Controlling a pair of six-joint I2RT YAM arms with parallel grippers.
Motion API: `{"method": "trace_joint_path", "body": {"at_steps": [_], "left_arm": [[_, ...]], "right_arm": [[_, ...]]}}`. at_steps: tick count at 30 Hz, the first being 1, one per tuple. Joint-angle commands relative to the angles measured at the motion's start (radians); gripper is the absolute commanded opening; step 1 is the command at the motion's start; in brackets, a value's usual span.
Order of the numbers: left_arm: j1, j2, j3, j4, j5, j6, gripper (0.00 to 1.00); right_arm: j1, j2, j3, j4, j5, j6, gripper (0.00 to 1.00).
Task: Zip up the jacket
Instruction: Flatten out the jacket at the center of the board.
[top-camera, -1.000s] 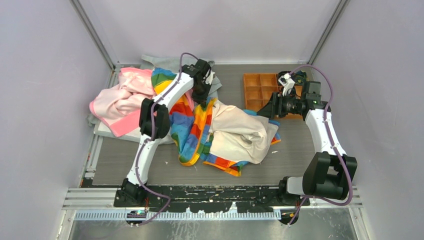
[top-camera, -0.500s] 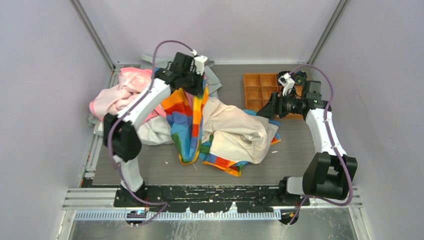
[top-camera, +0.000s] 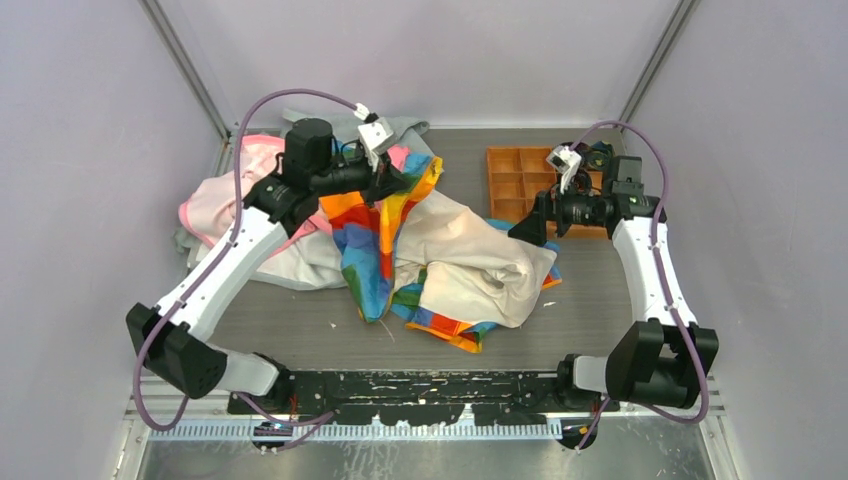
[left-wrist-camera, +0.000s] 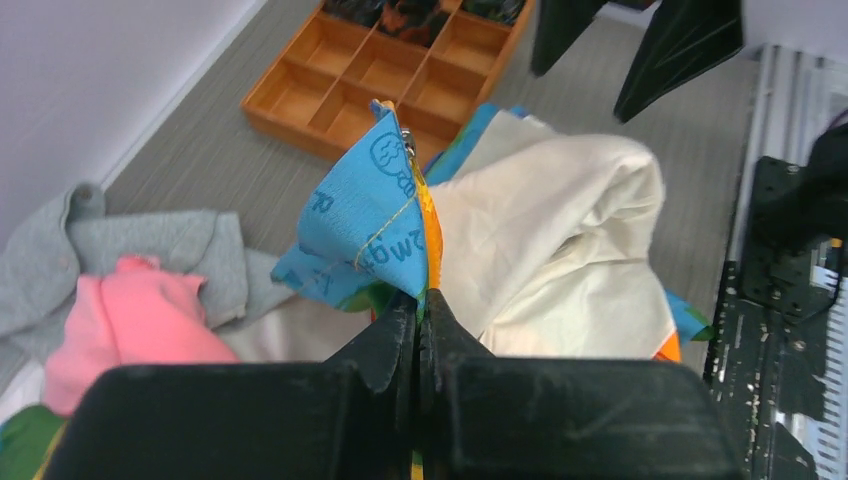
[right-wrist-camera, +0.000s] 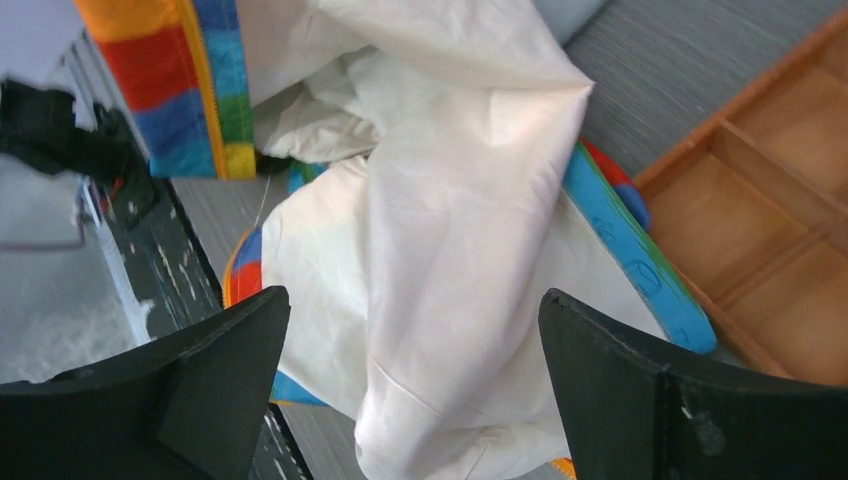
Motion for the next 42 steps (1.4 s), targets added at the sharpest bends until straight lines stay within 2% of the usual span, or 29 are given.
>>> {"method": "trace_joint_path", "body": {"at_steps": [1,4,6,10,16,22,34,39,42], "left_arm": [[0.000,-0.106,0.010,0.124,0.199,0.009,0.00],[-0.001,-0.148,0.015,0.127,0.254,-0.017,0.00],[-0.001,-0.175,0.016,0.115,0.276,-0.023,0.00],[-0.001,-0.234,0.006,0.102,0.319,-0.036,0.00],[0.000,-0.276,0.014,0.125,0.417,-0.119,0.00],[0.000,-0.305,-0.009,0.187,0.438,-0.215,0.00],[-0.001,-0.320,-0.078,0.310,0.399,-0.359,0.00],[-0.001,-0.286,-0.096,0.425,0.355,-0.491,0.00],[-0.001,-0.244,-0.099,0.490,0.299,-0.579,0.00]], "right_arm": [[0.069,-0.036,0.092,-0.200,-0.126,-0.357,1.00],[0.108,-0.008,0.142,-0.385,-0.167,-0.638,1.00],[0.123,0.005,0.169,-0.433,-0.181,-0.726,1.00],[0.147,0.030,0.255,-0.448,-0.134,-0.751,1.00],[0.265,0.072,0.400,-0.554,-0.063,-0.836,1.00],[0.383,0.060,0.402,-0.546,-0.048,-0.818,1.00],[0.416,0.035,0.434,-0.526,-0.076,-0.716,1.00],[0.422,0.020,0.464,-0.503,-0.129,-0.615,1.00],[0.424,0.012,0.487,-0.429,-0.146,-0.472,1.00]]}}
